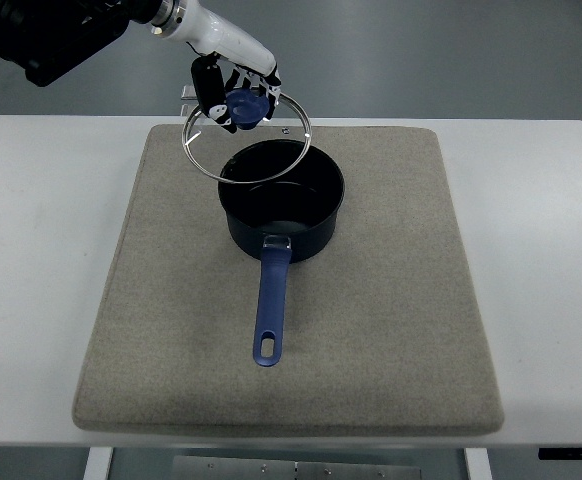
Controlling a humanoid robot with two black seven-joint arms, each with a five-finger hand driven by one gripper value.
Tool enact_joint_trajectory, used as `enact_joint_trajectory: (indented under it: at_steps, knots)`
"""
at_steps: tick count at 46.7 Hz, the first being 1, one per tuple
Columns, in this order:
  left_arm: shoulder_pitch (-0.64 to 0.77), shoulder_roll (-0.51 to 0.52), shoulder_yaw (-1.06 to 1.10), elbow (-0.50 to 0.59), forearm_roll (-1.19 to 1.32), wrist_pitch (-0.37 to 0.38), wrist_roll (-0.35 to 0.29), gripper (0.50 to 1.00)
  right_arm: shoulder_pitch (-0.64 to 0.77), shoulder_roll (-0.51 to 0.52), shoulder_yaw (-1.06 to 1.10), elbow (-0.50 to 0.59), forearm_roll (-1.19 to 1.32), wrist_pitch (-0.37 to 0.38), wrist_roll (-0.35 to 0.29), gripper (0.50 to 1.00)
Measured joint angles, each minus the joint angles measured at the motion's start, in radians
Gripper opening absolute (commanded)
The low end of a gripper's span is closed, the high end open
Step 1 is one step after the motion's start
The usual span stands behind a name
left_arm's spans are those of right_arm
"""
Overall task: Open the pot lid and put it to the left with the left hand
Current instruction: 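Lift the glass lid up off the pot with the left hand, then carry the lid beside the pot and lower it onto the pad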
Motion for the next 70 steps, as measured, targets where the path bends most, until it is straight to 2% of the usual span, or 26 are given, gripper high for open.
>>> enact_joint_trajectory:
  at_steps: [19, 29, 38, 50, 70]
  knots:
    - [0.003, 0.135, 0.004, -0.012, 0.0, -0.002, 0.0, 0.5, 0.0, 0.0, 0.0, 0.0, 0.0, 0.0, 0.0, 0.917]
    - [0.023, 0.171, 0.03, -0.012, -0.002, -0.002, 0.0, 0.5, 0.0, 0.0, 0.0, -0.001, 0.0, 0.0, 0.0, 0.917]
    - [0.053, 0.187, 0.041, -0.018, -0.001, 0.001, 0.0, 0.5, 0.0, 0.0, 0.0, 0.0, 0.0, 0.0, 0.0, 0.917]
    - [0.087, 0.199, 0.114, -0.019, -0.001, 0.075, 0.0, 0.5, 0.0, 0.0, 0.0, 0.0, 0.0, 0.0, 0.0, 0.917]
    - [0.18, 0.196, 0.134, -0.02, 0.007, 0.103, 0.0, 0.5, 0.0, 0.0, 0.0, 0.0, 0.0, 0.0, 0.0, 0.917]
